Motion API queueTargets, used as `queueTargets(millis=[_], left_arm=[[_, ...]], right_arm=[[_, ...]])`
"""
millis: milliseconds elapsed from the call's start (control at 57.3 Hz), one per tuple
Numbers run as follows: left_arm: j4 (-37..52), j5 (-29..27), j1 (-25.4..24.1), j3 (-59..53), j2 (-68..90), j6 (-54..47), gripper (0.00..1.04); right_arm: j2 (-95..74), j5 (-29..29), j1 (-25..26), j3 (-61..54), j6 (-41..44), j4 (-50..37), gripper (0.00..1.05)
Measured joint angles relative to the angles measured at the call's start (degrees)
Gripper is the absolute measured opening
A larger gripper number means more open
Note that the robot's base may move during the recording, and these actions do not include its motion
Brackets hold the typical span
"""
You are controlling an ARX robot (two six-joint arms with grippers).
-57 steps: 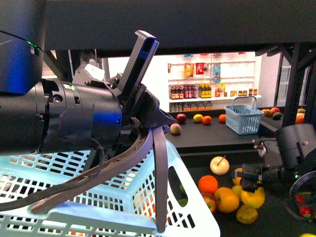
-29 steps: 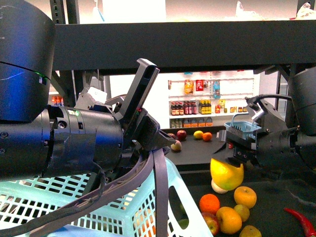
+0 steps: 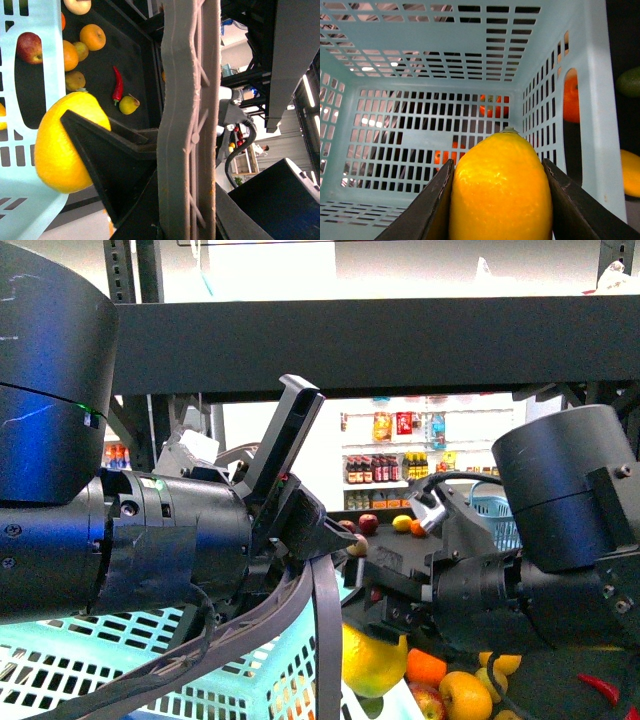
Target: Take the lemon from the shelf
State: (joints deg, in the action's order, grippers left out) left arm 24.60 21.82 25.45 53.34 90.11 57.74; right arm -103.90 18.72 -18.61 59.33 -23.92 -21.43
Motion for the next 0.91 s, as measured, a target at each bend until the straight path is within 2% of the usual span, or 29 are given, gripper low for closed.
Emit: queueTargets(millis=[52, 209, 332, 646, 785, 908], left_arm=[[0.0, 0.0, 0.0, 0.0, 0.0, 0.0, 0.11], [0.0, 0.0, 0.0, 0.0, 0.0, 0.0, 0.11], [0.0, 0.0, 0.0, 0.3, 0.0, 0.0, 0.11], [0.0, -0.2, 0.0, 0.3, 0.0, 0.1, 0.11], [0.0, 0.0, 0.0, 0.3, 0.0, 0.1, 0.11], [0.0, -0.2, 0.0, 0.3, 0.0, 0.0, 0.11]], right_arm=[[-0.5, -0.5, -0.6, -0.2, 0.7, 0.4, 0.46], [-0.5, 0.0, -0.3, -1.0, 0.7, -1.8, 0.81], [-0.3, 1.4, 1.8, -1.0, -0.7, -3.7, 0.99], [1.9, 7.8, 13.8, 0.8, -3.6, -10.2, 0.97], [-1.1, 10.5, 19.8, 2.2, -0.4, -15.2, 0.97], [-7.6, 11.8, 23.7, 3.4, 5.3, -16.0, 0.97]])
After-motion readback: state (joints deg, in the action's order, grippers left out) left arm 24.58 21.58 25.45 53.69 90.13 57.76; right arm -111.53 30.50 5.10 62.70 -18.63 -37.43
